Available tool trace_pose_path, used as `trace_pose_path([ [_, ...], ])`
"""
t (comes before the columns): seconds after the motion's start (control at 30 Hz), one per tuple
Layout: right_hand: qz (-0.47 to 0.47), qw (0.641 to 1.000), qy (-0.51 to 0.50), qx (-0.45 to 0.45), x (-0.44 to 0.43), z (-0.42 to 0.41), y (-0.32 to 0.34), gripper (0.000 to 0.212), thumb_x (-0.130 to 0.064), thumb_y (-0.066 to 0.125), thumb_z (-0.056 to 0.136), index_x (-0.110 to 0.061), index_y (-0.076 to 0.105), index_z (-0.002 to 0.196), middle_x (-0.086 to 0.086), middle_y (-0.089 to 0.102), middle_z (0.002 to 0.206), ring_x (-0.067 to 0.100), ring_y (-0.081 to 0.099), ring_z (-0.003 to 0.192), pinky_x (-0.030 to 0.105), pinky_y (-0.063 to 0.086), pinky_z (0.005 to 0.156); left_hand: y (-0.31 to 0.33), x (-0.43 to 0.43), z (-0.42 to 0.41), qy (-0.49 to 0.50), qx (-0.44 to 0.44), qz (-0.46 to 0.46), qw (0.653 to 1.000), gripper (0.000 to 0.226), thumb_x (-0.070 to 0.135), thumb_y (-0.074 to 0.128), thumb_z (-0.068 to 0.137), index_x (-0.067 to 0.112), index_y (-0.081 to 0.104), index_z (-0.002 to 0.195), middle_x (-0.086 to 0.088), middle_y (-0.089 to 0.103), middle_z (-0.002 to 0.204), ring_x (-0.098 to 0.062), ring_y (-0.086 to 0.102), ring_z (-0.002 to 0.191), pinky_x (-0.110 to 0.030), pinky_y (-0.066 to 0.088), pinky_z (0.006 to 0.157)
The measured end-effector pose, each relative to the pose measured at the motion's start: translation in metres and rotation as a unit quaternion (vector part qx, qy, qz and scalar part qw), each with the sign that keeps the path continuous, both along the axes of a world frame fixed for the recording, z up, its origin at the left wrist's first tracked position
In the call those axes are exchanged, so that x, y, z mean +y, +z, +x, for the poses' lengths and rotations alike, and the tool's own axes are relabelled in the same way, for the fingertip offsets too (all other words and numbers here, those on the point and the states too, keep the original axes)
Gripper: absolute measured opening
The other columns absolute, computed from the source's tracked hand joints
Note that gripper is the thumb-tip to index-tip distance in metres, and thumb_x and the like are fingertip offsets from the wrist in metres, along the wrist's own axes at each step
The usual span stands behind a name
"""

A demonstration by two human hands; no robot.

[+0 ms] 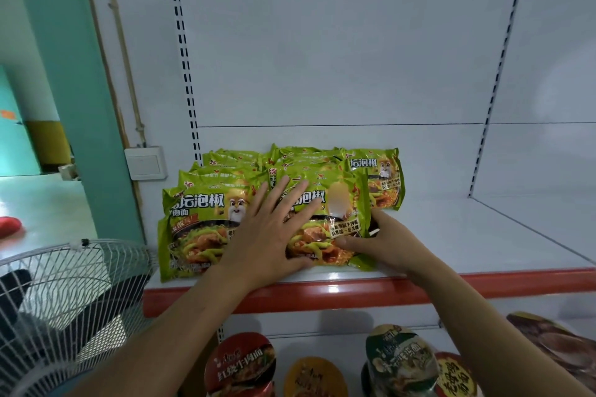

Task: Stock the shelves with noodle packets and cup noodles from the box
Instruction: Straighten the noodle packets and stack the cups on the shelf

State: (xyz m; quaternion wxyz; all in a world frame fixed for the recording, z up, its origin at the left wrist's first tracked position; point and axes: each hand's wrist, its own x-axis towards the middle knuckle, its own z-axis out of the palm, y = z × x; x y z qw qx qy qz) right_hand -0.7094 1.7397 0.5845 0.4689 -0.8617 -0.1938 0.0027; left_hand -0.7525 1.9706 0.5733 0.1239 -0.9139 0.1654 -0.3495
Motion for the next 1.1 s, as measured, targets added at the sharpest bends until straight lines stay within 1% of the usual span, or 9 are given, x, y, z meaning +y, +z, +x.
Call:
trace_pose_path([
  [0.1,0.125,0.99,0.018,0.068,-0.012,0.004,0.011,0.039,-0.047,0.069,0.084,-0.016,0.06,0.106,0.002,0.067,0.103,0.017,0.066,0.092,0.03,0.054,0.076,-0.001,-0.005,-0.005,-0.021,-0.015,-0.032,0.999,0.092,0.083,0.042,0.08,0.032,0.026,0.155,-0.002,0.01,0.165,-0.026,-0.001,0.153,-0.049,-0.006,0.121],
  [0.23,0.263,0.956,-0.117,0.049,-0.027,0.045,0.016,0.027,-0.033,0.069,0.089,-0.012,0.063,0.104,0.01,0.067,0.111,0.024,0.064,0.101,0.038,0.054,0.085,0.002,-0.026,-0.003,-0.062,-0.059,-0.053,0.995,0.074,0.071,0.048,0.087,0.026,0.045,0.146,-0.002,0.029,0.16,-0.026,0.015,0.151,-0.053,0.011,0.121],
  [0.4,0.205,0.957,-0.205,0.011,-0.038,0.098,0.017,0.054,-0.023,0.068,0.089,-0.013,0.047,0.137,0.007,0.057,0.128,0.021,0.054,0.102,0.034,0.043,0.084,-0.002,-0.049,0.012,-0.07,-0.055,-0.033,0.995,0.066,0.063,0.054,0.086,0.025,0.051,0.14,-0.002,0.037,0.156,-0.026,0.024,0.149,-0.055,0.019,0.118],
  [0.53,0.167,0.965,-0.201,0.039,-0.042,0.137,0.016,0.081,-0.027,0.07,0.089,-0.012,0.024,0.154,0.012,0.037,0.153,0.032,0.043,0.134,0.038,0.041,0.097,-0.006,-0.049,0.018,-0.06,-0.061,-0.03,0.996,0.066,0.063,0.056,0.087,0.027,0.052,0.141,0.0,0.037,0.156,-0.024,0.024,0.149,-0.051,0.02,0.119],
  [0.6,0.169,0.964,-0.196,0.055,-0.042,0.155,0.014,0.089,-0.03,0.073,0.087,-0.011,0.02,0.155,0.013,0.034,0.155,0.034,0.038,0.138,0.043,0.038,0.104,-0.006,-0.049,0.018,-0.06,-0.063,-0.031,0.996,0.066,0.062,0.057,0.087,0.025,0.052,0.142,0.0,0.036,0.157,-0.023,0.023,0.149,-0.052,0.023,0.118],
  [0.67,0.175,0.965,-0.183,0.075,-0.041,0.169,0.012,0.087,-0.031,0.076,0.084,-0.01,0.027,0.152,0.015,0.043,0.148,0.035,0.045,0.131,0.043,0.041,0.1,-0.006,-0.05,0.018,-0.061,-0.065,-0.033,0.995,0.066,0.061,0.058,0.088,0.024,0.052,0.142,0.0,0.035,0.158,-0.023,0.022,0.15,-0.052,0.024,0.118],
  [0.77,0.195,0.963,-0.163,0.088,-0.034,0.183,0.009,0.065,-0.028,0.082,0.077,-0.008,0.051,0.131,0.014,0.064,0.121,0.028,0.062,0.1,0.033,0.049,0.075,-0.006,-0.05,0.019,-0.056,-0.07,-0.034,0.995,0.065,0.06,0.058,0.088,0.024,0.053,0.142,0.0,0.035,0.157,-0.023,0.023,0.15,-0.052,0.024,0.118],
  [0.93,0.244,0.952,-0.161,0.094,-0.035,0.189,0.007,0.042,-0.021,0.082,0.076,-0.004,0.063,0.109,0.012,0.069,0.098,0.023,0.064,0.077,0.027,0.046,0.056,-0.006,-0.051,0.021,-0.056,-0.071,-0.04,0.995,0.063,0.058,0.058,0.088,0.022,0.054,0.14,-0.001,0.038,0.156,-0.024,0.026,0.148,-0.052,0.024,0.118],
  [1.1,0.359,0.91,-0.203,0.03,-0.054,0.162,0.018,0.025,-0.022,0.077,0.08,-0.011,0.064,0.099,0.013,0.068,0.095,0.026,0.064,0.076,0.028,0.042,0.052,-0.007,-0.051,0.02,-0.066,-0.062,-0.048,0.995,0.066,0.059,0.056,0.089,0.022,0.051,0.143,0.0,0.036,0.157,-0.023,0.022,0.15,-0.052,0.022,0.119],
])
